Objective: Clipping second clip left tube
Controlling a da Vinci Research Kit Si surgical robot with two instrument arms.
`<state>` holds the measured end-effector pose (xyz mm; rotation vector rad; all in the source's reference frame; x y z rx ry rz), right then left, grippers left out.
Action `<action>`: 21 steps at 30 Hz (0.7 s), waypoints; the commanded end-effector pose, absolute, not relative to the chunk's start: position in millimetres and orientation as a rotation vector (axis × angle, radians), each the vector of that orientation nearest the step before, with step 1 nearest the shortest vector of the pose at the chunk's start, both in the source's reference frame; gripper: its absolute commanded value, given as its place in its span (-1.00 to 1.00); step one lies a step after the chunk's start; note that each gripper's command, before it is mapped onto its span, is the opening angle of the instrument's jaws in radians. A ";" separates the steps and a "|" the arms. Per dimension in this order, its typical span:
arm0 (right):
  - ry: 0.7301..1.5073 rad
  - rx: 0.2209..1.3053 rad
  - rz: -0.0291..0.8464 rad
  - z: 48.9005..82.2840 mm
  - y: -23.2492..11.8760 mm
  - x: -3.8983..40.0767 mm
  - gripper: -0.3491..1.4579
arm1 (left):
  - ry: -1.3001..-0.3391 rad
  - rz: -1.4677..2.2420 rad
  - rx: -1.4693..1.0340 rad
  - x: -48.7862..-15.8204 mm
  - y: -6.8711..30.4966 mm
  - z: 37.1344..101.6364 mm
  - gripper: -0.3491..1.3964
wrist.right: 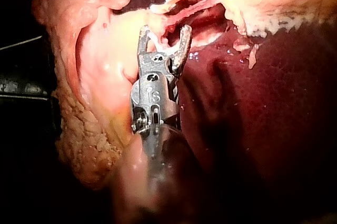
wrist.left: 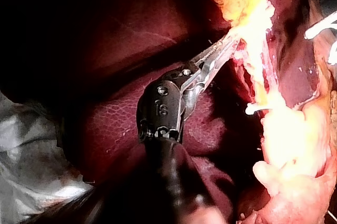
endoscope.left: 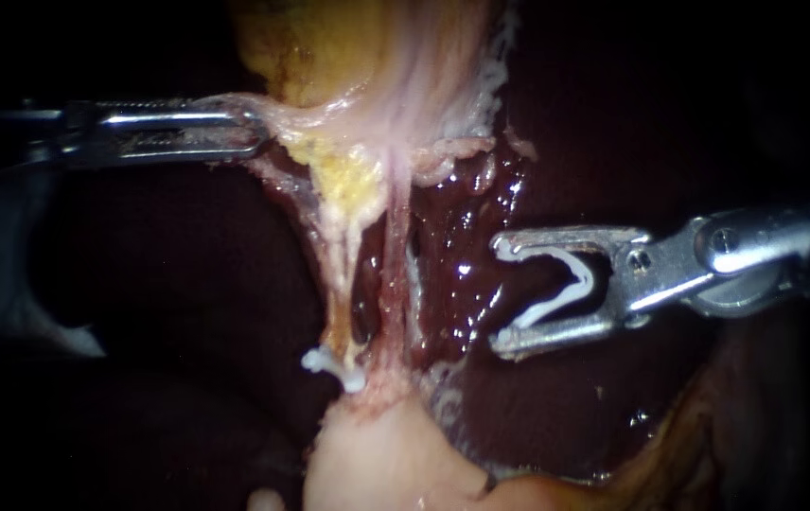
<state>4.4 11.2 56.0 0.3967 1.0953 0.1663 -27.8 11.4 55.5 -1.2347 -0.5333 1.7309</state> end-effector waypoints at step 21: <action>1.138 0.496 0.196 55.8 8.8 9.0 -0.06 | -0.478 1.655 -1.265 -22.7 13.6 48.3 -1.00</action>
